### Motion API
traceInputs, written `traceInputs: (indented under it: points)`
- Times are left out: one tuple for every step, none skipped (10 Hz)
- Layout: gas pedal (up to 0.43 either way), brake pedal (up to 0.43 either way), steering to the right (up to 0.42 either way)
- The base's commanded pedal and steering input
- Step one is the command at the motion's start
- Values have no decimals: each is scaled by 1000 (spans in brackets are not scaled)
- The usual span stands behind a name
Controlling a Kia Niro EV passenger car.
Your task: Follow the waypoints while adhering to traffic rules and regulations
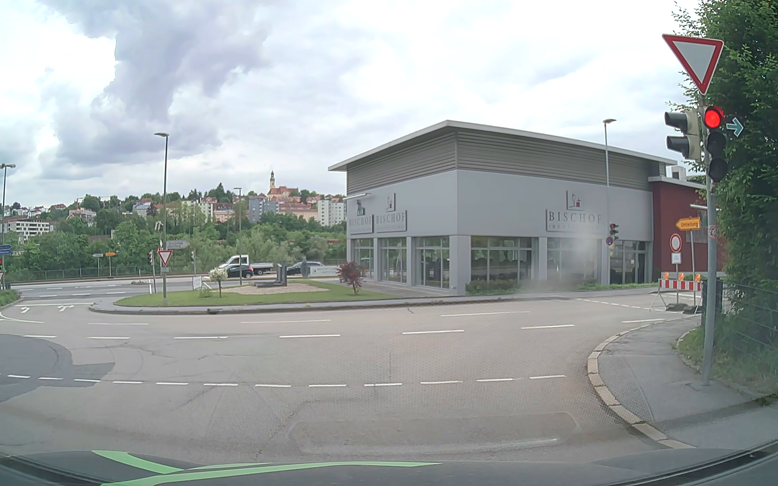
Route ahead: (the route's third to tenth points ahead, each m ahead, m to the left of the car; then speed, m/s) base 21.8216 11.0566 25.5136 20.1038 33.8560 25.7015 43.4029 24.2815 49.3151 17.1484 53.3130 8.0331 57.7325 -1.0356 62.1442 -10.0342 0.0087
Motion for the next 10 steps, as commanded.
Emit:
traceInputs:
  points:
    - [0,354,0]
    - [0,354,0]
    - [0,354,0]
    - [0,354,0]
    - [0,354,0]
    - [0,354,0]
    - [0,354,0]
    - [0,354,0]
    - [0,354,0]
    - [0,354,0]
